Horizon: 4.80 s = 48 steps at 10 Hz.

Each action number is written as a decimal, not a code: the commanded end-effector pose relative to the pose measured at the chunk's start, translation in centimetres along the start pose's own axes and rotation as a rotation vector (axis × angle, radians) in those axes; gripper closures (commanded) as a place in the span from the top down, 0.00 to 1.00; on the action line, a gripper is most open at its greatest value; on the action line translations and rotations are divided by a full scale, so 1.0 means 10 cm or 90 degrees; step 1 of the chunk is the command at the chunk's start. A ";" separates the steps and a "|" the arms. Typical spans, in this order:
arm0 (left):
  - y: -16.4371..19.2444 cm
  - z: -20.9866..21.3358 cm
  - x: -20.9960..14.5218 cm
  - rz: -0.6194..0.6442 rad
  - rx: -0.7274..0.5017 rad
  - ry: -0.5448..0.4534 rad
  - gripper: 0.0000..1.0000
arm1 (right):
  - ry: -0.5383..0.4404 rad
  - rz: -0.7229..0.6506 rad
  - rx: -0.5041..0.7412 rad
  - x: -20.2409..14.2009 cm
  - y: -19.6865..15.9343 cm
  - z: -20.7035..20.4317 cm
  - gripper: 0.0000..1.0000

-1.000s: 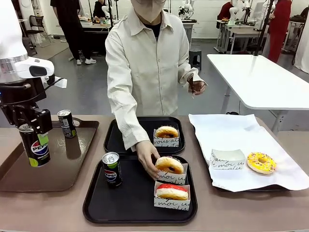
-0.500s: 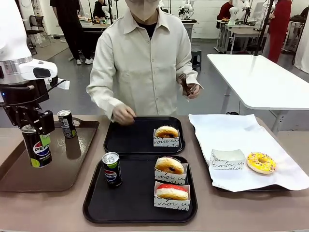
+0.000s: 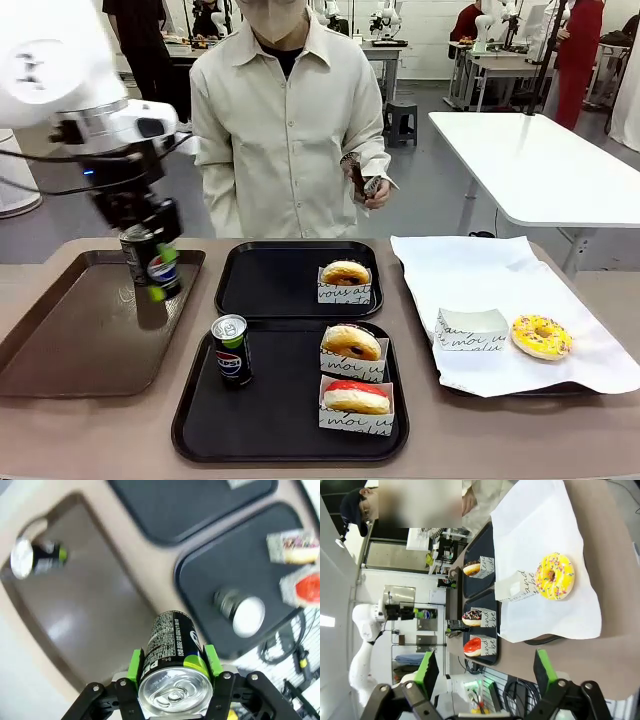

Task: Set up donuts and drinks on trays.
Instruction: Pick up one Pepsi coke from the Handle tray and place it on the Flat Tray without a Pepsi coke.

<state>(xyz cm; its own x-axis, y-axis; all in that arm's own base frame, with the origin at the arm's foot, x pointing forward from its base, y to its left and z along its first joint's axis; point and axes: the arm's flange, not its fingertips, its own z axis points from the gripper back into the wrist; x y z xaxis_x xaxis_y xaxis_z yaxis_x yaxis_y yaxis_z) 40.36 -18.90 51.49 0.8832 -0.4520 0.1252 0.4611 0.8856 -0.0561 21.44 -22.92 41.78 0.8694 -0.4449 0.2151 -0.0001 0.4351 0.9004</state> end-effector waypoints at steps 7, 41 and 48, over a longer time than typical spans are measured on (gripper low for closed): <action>-0.43 -0.96 1.30 -0.011 0.012 -0.031 0.58 | -0.002 0.007 0.010 0.00 -0.01 0.01 1.00; -0.06 -0.16 -0.38 -0.015 0.006 -0.027 1.00 | -0.002 0.007 0.010 0.00 -0.01 0.01 1.00; 0.33 -0.14 -0.55 0.072 -0.009 -0.066 1.00 | -0.002 0.007 0.010 0.00 -0.01 0.01 1.00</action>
<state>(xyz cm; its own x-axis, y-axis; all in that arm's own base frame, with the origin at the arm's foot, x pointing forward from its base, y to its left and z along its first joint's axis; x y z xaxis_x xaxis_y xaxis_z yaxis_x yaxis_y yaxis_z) 36.93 -16.60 49.36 0.8825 -0.4360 0.1762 0.4523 0.8895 -0.0643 21.44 -22.92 41.77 0.8695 -0.4448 0.2148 0.0000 0.4348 0.9005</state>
